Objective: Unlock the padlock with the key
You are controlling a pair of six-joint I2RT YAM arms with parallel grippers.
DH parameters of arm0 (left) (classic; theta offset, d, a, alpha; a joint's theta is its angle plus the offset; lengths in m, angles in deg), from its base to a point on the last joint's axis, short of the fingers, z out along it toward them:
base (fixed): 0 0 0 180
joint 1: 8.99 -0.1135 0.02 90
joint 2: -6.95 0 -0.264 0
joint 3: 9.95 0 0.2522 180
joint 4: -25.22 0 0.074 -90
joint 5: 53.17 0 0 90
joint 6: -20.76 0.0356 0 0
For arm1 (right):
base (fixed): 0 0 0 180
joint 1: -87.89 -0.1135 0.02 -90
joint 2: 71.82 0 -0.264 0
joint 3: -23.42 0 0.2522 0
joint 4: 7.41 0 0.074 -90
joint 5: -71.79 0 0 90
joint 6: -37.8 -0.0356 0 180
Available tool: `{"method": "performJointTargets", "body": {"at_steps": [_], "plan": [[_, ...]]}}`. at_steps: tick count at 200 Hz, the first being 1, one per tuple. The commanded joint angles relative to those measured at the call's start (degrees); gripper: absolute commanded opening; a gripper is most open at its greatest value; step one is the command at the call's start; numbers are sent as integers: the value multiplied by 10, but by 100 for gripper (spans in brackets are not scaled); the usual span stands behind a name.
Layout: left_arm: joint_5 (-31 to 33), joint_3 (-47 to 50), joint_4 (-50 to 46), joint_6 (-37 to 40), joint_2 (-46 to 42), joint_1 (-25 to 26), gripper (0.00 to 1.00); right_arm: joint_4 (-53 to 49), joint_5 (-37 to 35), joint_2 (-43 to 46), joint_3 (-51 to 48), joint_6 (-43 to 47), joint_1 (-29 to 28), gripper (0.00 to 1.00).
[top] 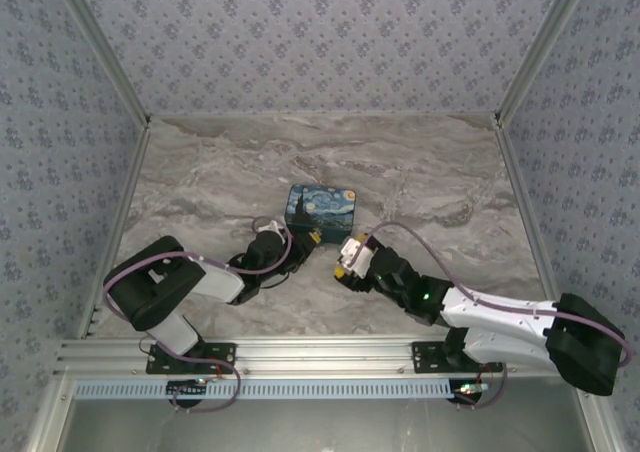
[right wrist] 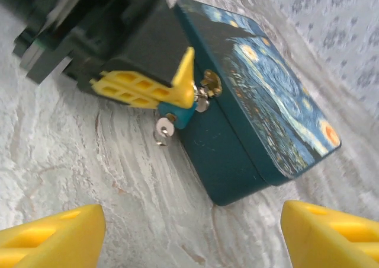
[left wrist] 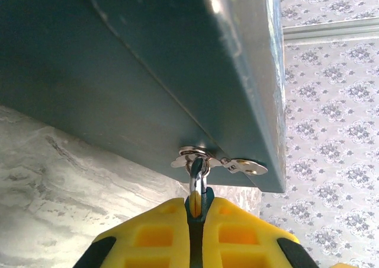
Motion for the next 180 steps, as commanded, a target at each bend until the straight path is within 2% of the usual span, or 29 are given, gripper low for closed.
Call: {"method": "performJointTargets", "body": {"at_steps": [1, 23, 51, 68, 102, 128, 180], "plan": [[-4, -20, 3, -4, -22, 2, 0, 68, -74, -27, -17, 108, -26, 80], [-7, -24, 3, -8, -21, 2, 0, 97, -103, -62, -17, 132, -40, 78], [-8, -24, 1, -17, -22, 2, 0, 135, -110, -105, -4, 129, -42, 64], [-6, -24, 0, -22, -24, 1, 0, 152, -101, -131, 4, 122, -42, 62], [-5, -24, -5, -25, -28, 2, 0, 187, -76, -179, 15, 100, -26, 50], [-5, -23, -9, -24, -32, 2, 0, 212, -56, -201, 21, 91, -14, 50], [-5, -23, -10, -25, -34, 2, 0, 236, -20, -236, 44, 90, 9, 42]]}}
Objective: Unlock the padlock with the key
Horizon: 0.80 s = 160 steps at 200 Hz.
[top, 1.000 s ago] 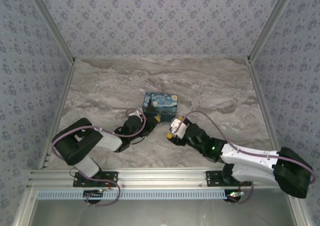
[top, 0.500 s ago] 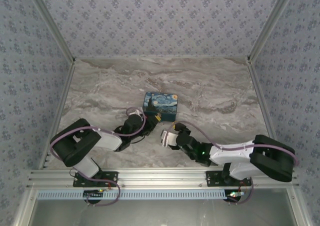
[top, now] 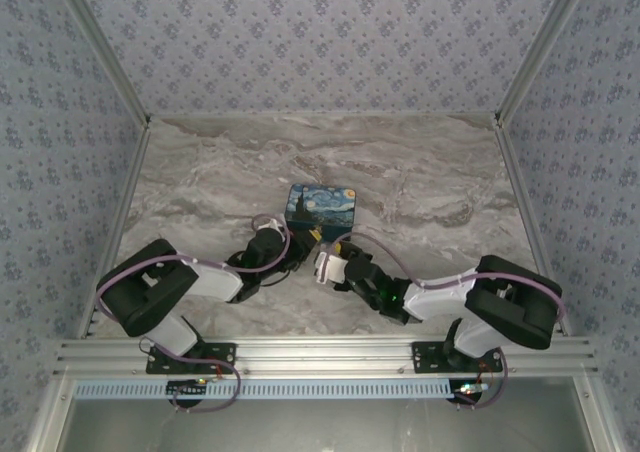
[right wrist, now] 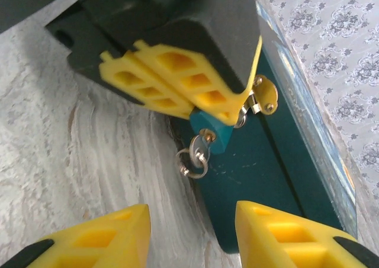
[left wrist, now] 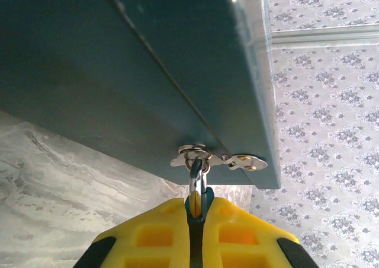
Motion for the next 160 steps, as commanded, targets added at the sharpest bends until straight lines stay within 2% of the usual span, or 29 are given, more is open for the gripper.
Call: {"method": "performJointTargets", "body": {"at_steps": [1, 73, 138, 160], "plan": [[-3, -16, 15, -5, -16, 1, 0, 34, 22, -17, 21, -11, 8, 41], [-6, -22, 13, -8, -12, 1, 0, 60, 30, -58, 47, -9, 20, 34], [-6, -21, 16, -11, -9, 2, 0, 74, 15, -68, 44, -18, 22, 19], [-7, -20, 16, -12, -9, 2, 0, 74, 15, -66, 44, -25, 23, 18]]}}
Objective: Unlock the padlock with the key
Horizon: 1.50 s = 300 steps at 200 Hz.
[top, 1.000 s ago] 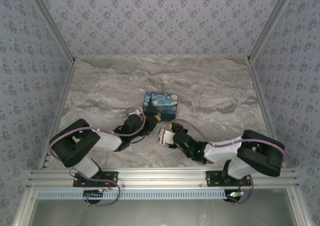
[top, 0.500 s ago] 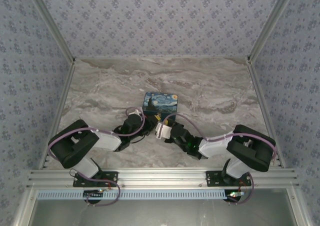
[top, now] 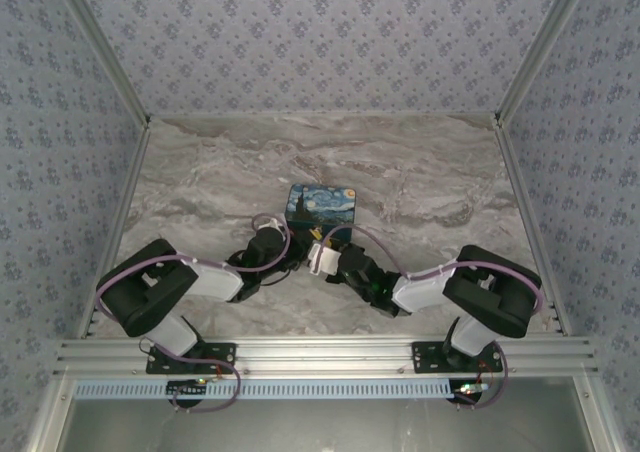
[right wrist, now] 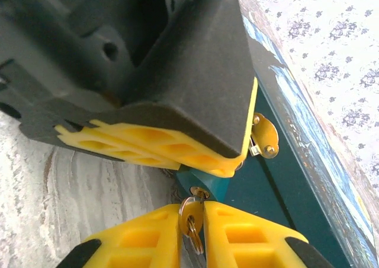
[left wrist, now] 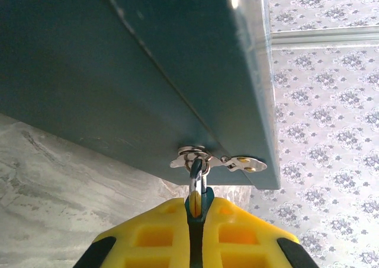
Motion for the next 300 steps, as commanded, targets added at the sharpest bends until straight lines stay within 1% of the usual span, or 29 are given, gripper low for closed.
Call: {"method": "performJointTargets", "body": {"at_steps": [1, 14, 31, 77, 140, 163, 175, 180, 191, 206, 226, 246, 275, 292, 300], "plan": [[-6, -15, 22, -6, -8, 2, 0, 19, -7, -1, 9, -19, 3, 18], [-6, -15, 22, -5, -8, 1, 0, 21, -7, -2, 10, -22, 3, 17], [-6, -15, 22, -6, -8, 2, 0, 21, -6, -2, 13, -27, 6, 13], [-6, -14, 21, -6, -8, 2, 0, 16, -6, 2, 16, -53, 12, 0], [-6, -16, 23, -8, -2, 2, 0, -14, 7, 17, 13, -158, 16, 0], [-7, -17, 24, -8, 1, 2, 0, -36, 28, 19, 19, -214, 17, 0], [-7, -18, 23, -6, 2, 2, 0, -42, 44, 17, 18, -228, 17, 0], [-6, -18, 21, -5, 2, 2, 4, -46, 45, 17, 19, -241, 18, 0], [-7, -20, 13, -5, 0, 2, 15, -47, 45, 16, 17, -264, 17, 0], [-5, -22, 3, -1, -5, 3, 20, -41, 43, 12, 10, -288, 18, 0], [1, -23, -17, 7, -19, 2, 26, -27, 42, 5, 2, -298, 19, 0], [11, -22, -50, 19, -43, 3, 38, -24, 40, 2, -2, -304, 19, 0], [32, -21, -130, 48, -106, 2, 54, -20, 40, 2, -8, -317, 20, 0], [53, -25, -208, 68, -161, -3, 64, -20, 41, 2, -12, -328, 21, 0], [61, -30, -245, 81, -190, -8, 67, -20, 42, 2, -13, -334, 22, 0]]}}
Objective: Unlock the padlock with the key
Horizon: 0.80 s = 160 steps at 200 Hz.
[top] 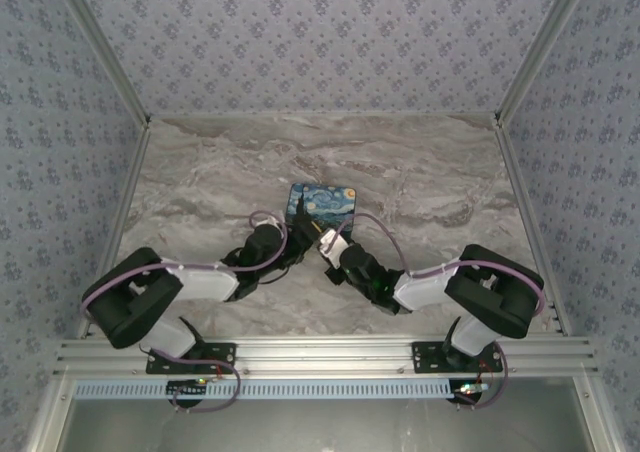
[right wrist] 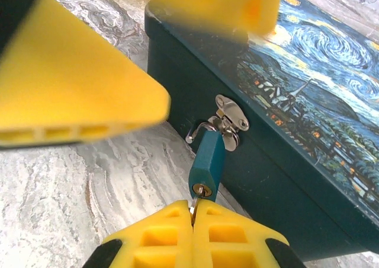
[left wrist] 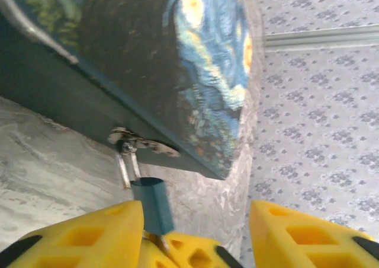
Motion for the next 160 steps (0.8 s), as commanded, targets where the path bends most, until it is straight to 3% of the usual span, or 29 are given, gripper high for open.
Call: {"method": "performJointTargets", "body": {"at_steps": [1, 32, 75, 121, 141, 160], "plan": [[38, -19, -128, 42, -76, -9, 67, 14, -1, -3, -10, -34, 4, 0], [63, -33, -221, 90, -189, -45, 77, 4, 7, 4, -7, -53, 7, 0], [43, -43, -224, 140, -274, -120, 86, 5, 22, -2, -4, -78, 11, 0], [-45, -108, -299, 281, -211, -195, 86, 2, 25, -3, -3, -98, 15, 0], [-65, -147, -365, 335, -153, -205, 86, 7, 31, -2, -6, -117, 17, 0], [-87, -157, -362, 355, -93, -209, 86, 15, 38, -6, -9, -132, 18, 0]]}}
